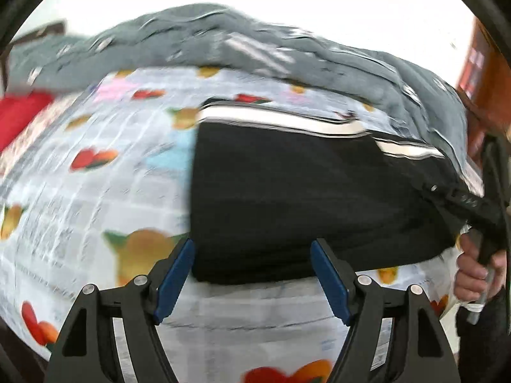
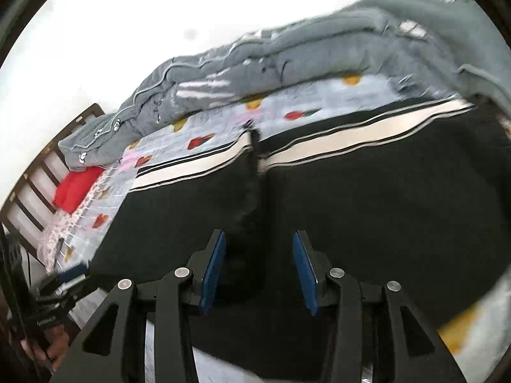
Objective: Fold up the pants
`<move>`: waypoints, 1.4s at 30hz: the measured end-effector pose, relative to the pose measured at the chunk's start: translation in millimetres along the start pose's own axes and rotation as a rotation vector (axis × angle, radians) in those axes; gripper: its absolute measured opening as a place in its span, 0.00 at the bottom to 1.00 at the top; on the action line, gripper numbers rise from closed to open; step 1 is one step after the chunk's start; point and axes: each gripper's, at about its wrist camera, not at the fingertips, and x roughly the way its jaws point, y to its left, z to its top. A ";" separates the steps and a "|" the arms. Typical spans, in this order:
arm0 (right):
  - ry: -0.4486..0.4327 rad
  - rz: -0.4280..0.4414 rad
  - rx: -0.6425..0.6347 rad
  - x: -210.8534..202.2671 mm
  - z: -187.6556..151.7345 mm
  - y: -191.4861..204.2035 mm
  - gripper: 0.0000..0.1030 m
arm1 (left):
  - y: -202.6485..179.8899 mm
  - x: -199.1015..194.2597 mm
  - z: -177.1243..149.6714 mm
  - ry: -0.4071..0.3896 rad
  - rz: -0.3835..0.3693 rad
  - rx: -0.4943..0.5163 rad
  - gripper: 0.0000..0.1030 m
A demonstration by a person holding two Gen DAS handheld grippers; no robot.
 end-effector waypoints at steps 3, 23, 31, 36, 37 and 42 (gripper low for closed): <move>0.117 -0.043 -0.029 33.0 0.0 13.7 0.24 | 22.6 5.6 1.6 0.034 0.023 -0.055 0.72; 0.092 -0.052 0.017 -1.6 -22.1 5.2 0.34 | 51.2 23.1 7.0 0.048 -0.030 -0.098 0.72; 0.122 -0.135 -0.049 28.6 -23.1 26.5 0.36 | 45.7 26.6 10.4 0.032 -0.026 -0.107 0.73; 0.082 -0.005 0.023 0.5 -2.4 23.7 0.18 | 47.7 29.7 11.6 0.068 0.009 -0.085 0.73; 0.055 0.039 0.036 -12.5 0.5 24.5 0.18 | 48.4 28.2 12.0 0.070 0.011 -0.080 0.73; 0.016 -0.007 -0.047 -30.8 -18.0 28.6 0.20 | 52.2 18.4 13.8 0.042 -0.009 -0.091 0.73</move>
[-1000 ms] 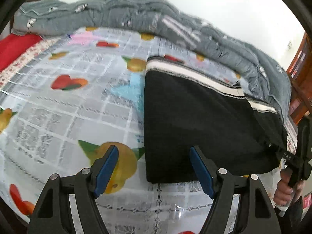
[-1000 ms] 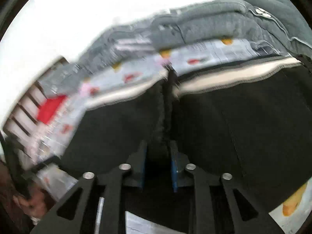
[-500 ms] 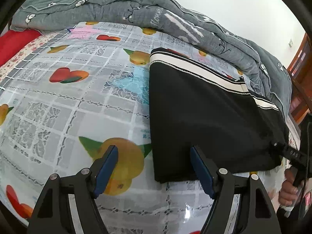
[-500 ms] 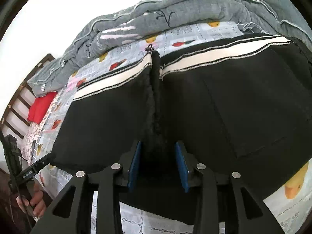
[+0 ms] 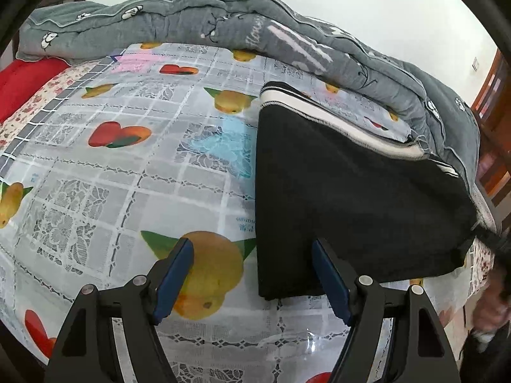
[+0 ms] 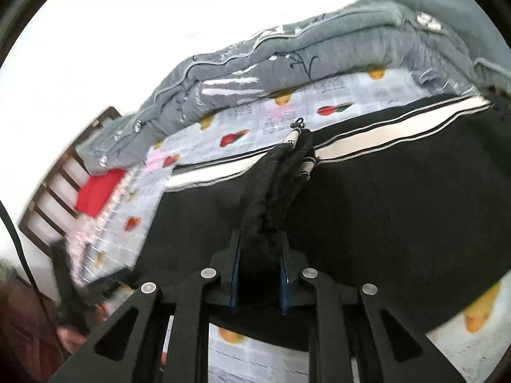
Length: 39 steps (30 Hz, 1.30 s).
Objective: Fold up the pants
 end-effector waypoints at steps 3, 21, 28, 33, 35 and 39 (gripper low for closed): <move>0.103 -0.091 -0.041 37.9 -25.1 -10.2 0.25 | -2.1 5.6 2.2 0.023 0.008 0.010 0.73; -0.073 -0.173 -0.217 -3.5 19.7 -0.7 0.41 | -15.7 8.0 31.8 -0.001 0.085 0.101 0.73; 0.117 -0.153 -0.148 89.7 95.2 -10.9 0.41 | -8.0 9.7 53.5 -0.004 0.108 0.087 0.73; 0.235 -0.123 -0.232 140.9 98.6 -3.3 0.19 | -4.2 15.1 60.1 0.004 0.088 0.079 0.73; 0.131 -0.109 -0.280 124.3 102.8 2.3 0.15 | -4.4 17.5 60.1 0.010 0.076 0.077 0.73; 0.107 -0.067 -0.184 119.4 112.1 -13.4 0.15 | -5.6 29.3 59.4 0.025 0.012 0.057 0.73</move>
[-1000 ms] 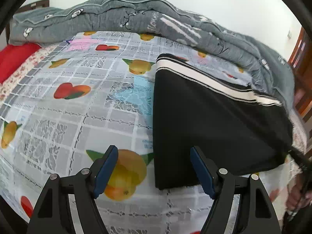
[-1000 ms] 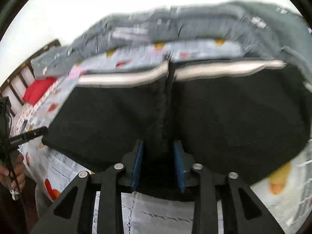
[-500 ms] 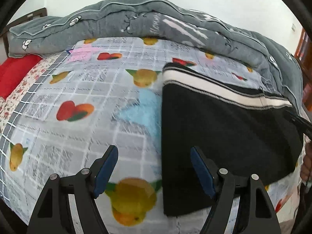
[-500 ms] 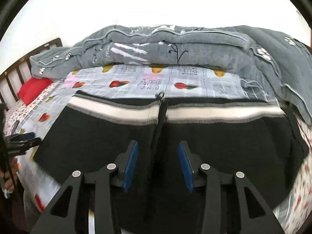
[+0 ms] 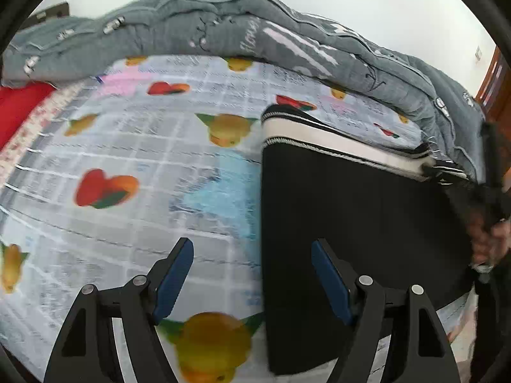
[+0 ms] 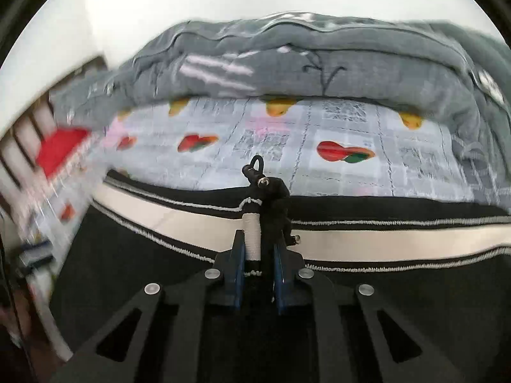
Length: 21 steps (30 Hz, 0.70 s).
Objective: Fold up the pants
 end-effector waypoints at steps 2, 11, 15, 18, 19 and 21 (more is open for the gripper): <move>0.109 -0.064 -0.027 29.3 -8.7 2.7 0.20 | -2.9 8.5 2.8 0.013 -0.011 -0.004 0.72; -0.102 -0.258 -0.033 -86.2 -39.5 -18.6 0.42 | -6.6 22.8 24.5 0.049 -0.001 0.022 0.71; -0.182 -0.382 0.099 -156.7 -96.2 -73.6 0.50 | -8.2 34.7 36.6 0.068 -0.026 0.020 0.61; -0.191 -0.475 0.238 -191.0 -139.1 -117.9 0.51 | -12.1 47.7 41.5 0.095 -0.044 0.029 0.50; -0.183 -0.481 0.280 -196.0 -150.1 -130.0 0.51 | -14.6 53.7 42.9 0.107 -0.048 0.034 0.50; -0.152 -0.473 0.363 -197.3 -166.4 -154.3 0.51 | -17.8 61.1 45.0 0.127 -0.057 0.033 0.50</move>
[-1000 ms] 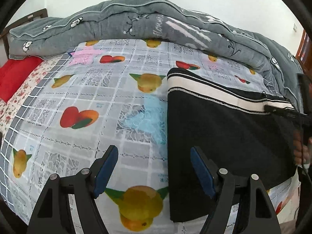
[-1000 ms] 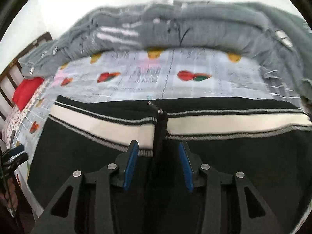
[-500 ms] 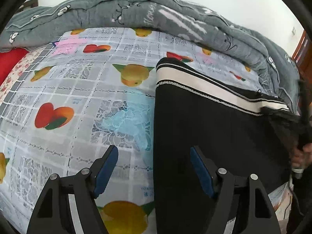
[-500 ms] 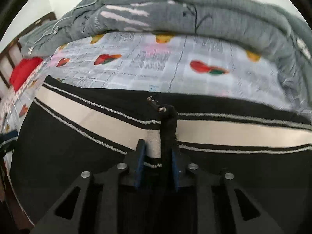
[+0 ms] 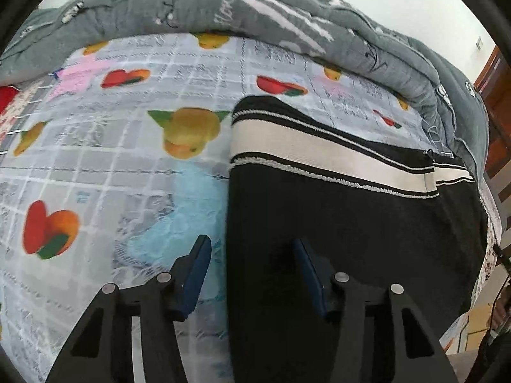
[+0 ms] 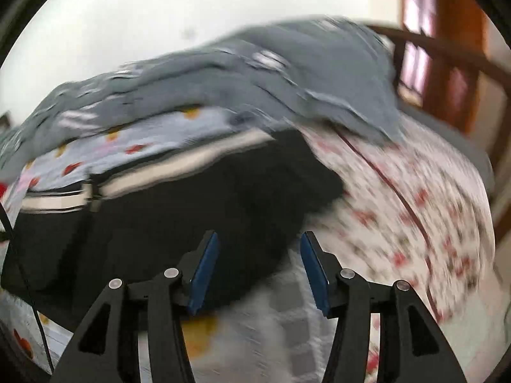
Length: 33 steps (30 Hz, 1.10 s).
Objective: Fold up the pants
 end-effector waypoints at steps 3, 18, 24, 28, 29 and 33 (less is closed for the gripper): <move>0.025 0.073 0.076 13.9 -2.5 -13.5 0.51 | -3.8 8.9 4.4 0.014 -0.018 -0.001 0.50; -0.073 0.068 0.121 57.5 46.9 18.5 0.10 | -8.6 0.4 26.9 -0.009 -0.077 -0.119 0.10; -0.256 0.099 0.060 3.4 81.2 70.9 0.07 | 0.0 -34.8 43.4 -0.081 -0.089 -0.107 0.10; -0.290 0.186 0.024 -19.1 93.0 109.8 0.07 | 37.6 -59.5 51.4 -0.123 -0.032 -0.107 0.10; -0.288 0.218 0.017 -22.2 92.5 117.6 0.07 | 52.0 -65.9 52.8 -0.130 0.013 -0.115 0.10; -0.259 0.316 -0.057 -20.7 76.3 153.9 0.07 | 102.5 -80.6 61.3 -0.120 0.154 -0.159 0.10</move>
